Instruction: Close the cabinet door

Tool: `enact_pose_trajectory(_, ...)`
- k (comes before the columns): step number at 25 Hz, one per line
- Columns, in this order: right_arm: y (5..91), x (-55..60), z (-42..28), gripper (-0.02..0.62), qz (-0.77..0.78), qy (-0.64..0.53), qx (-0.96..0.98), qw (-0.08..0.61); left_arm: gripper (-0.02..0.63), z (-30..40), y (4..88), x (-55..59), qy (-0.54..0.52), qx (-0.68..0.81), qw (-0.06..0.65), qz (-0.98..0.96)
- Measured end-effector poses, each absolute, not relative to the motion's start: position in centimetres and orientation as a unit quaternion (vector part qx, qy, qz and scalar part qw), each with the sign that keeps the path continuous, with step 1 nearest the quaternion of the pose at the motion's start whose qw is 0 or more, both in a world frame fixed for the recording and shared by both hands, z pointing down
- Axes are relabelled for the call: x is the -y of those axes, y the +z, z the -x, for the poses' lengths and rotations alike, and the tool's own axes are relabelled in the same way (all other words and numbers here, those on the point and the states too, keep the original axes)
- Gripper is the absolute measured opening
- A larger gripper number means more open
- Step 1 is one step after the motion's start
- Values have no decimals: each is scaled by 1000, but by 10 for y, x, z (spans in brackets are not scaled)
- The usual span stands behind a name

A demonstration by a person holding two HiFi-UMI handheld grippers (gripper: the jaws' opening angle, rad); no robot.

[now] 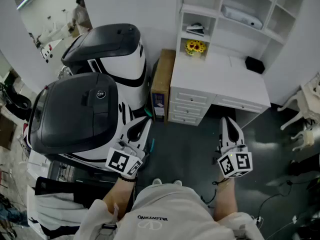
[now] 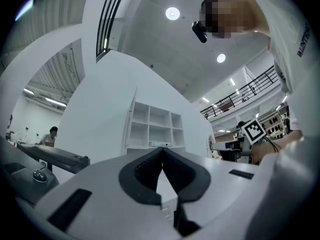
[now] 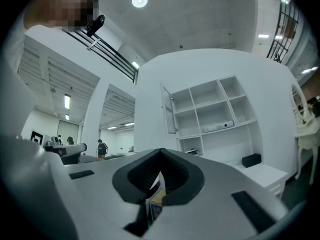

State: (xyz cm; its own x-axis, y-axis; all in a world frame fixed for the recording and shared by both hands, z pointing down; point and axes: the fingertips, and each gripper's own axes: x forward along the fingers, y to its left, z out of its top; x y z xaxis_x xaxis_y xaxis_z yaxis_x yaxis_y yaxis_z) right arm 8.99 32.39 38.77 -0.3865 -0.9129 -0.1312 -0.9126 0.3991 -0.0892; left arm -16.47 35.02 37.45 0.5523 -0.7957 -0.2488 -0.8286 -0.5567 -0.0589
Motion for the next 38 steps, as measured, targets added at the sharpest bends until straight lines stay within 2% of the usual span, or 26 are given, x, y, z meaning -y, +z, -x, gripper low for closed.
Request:
enact_pose_trajectory(24,393,-322,-27,11,559,-10,-825,87,3,209,406,-365,99,-436,51,893)
enact_pose_trajectory(38,391,-262,-32,11,541,-6,-836,92,3,185,406,-315,95,-435,51,894)
